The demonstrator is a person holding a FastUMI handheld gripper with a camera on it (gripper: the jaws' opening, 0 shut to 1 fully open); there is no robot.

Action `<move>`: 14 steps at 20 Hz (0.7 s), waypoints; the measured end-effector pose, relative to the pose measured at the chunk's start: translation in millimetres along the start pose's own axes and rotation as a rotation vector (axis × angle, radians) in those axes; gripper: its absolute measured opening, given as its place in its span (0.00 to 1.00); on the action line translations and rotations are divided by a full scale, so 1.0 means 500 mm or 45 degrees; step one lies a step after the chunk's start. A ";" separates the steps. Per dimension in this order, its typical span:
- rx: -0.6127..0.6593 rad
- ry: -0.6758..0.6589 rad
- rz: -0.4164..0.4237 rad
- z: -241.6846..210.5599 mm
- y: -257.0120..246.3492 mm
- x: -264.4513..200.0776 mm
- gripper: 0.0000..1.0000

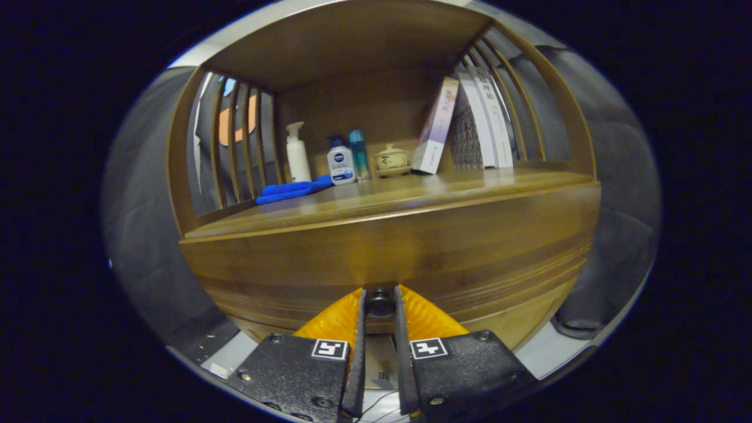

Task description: Pull open the drawer, take out the items inside it, and place them on the countertop above the cabinet.

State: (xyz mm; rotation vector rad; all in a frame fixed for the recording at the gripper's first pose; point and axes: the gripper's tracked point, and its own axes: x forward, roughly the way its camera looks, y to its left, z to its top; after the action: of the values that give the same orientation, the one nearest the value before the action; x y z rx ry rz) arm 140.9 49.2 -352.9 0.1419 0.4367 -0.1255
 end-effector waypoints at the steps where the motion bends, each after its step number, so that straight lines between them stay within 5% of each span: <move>1: -0.017 0.005 -0.004 -0.001 -0.002 -0.001 0.24; 14: -0.162 0.035 -0.011 -0.027 -0.010 -0.082 0.20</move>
State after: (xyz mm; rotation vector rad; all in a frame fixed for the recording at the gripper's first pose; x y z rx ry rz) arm 97.7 50.2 -348.2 0.0165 0.4712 -0.1041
